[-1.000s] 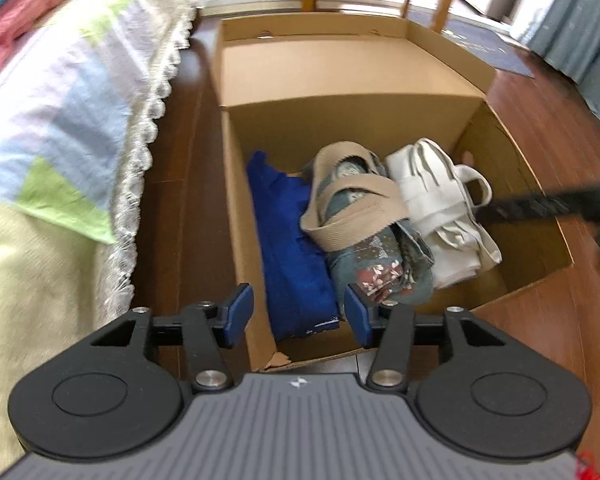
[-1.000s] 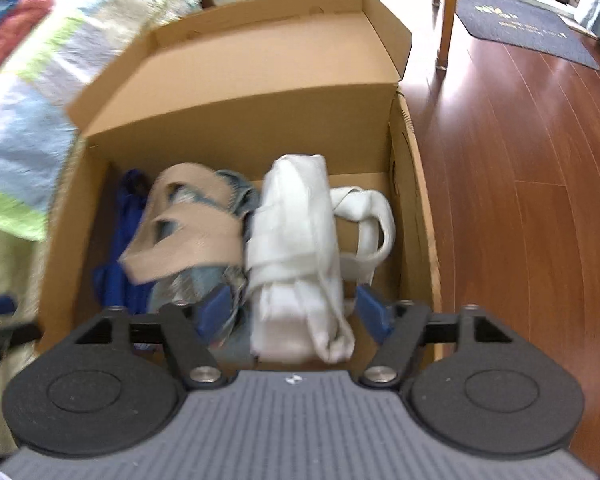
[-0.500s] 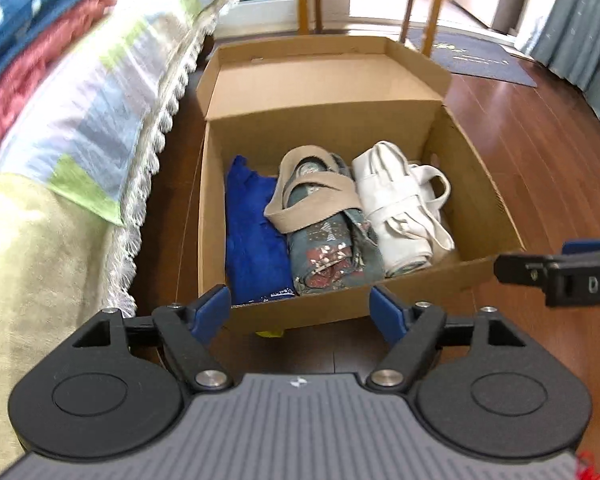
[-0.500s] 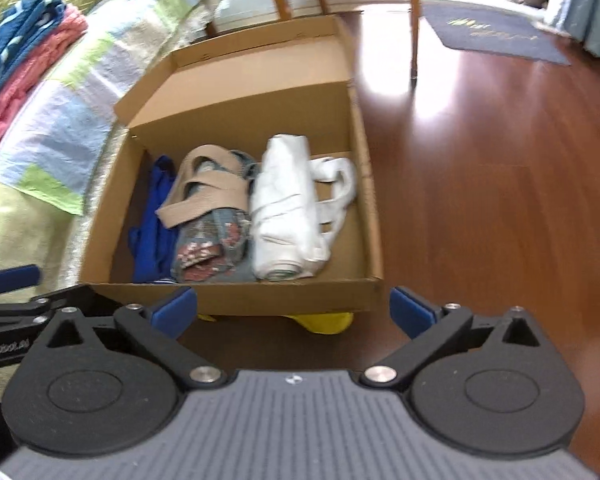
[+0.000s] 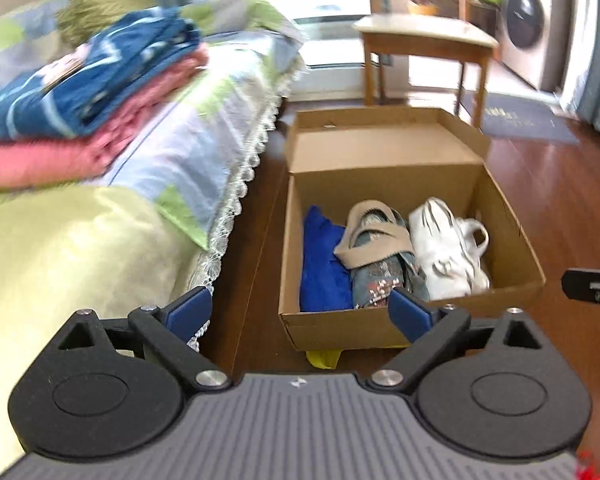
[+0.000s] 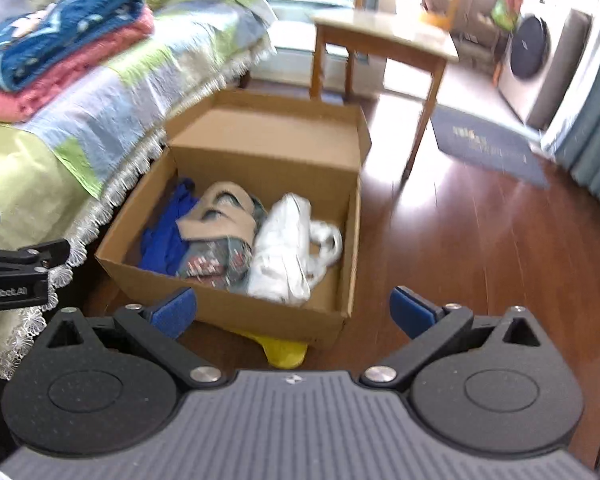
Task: Fold shopping bag
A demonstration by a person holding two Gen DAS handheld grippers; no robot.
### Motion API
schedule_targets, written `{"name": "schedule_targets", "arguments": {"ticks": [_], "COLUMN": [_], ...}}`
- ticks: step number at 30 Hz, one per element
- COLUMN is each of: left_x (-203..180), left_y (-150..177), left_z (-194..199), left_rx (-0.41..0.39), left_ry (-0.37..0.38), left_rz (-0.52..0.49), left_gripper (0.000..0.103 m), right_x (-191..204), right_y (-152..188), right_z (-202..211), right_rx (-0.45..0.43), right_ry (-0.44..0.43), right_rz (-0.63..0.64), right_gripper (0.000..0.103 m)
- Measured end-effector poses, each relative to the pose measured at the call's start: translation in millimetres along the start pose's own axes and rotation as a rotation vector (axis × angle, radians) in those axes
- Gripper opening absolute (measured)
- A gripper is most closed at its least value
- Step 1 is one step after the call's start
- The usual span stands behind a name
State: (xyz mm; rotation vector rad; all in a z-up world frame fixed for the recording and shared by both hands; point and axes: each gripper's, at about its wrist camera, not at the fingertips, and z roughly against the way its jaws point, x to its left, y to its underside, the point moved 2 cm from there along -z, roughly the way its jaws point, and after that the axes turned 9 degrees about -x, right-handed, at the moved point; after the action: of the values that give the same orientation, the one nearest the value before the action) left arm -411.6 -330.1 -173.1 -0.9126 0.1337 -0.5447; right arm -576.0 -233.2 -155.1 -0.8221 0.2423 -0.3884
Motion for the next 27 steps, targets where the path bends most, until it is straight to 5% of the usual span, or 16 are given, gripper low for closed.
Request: {"name": "schedule_targets", "arguments": {"ticks": [12, 18, 27], "left_x": [6.1, 6.2, 3.7], "left_y": [0.6, 1.2, -6.3], "left_z": [8.1, 0.8, -19.9], "left_rx": [0.005, 0.028, 0.051], "left_ry": [-0.033, -0.055, -0.047], "left_rz": [0.045, 0.035, 0.065], "left_gripper": [0.096, 0.096, 0.096], "right_x": [0.2, -5.8, -10.7], "right_y": [-13.5, -8.2, -6.4], "right_z": [15.1, 1.8, -16.6], "right_rx": [-0.058, 0.014, 0.069], "right_ry": [0.033, -0.029, -0.004], "right_rz": [0.029, -0.072, -0.116], "right_gripper": [0.102, 0.102, 0.102]}}
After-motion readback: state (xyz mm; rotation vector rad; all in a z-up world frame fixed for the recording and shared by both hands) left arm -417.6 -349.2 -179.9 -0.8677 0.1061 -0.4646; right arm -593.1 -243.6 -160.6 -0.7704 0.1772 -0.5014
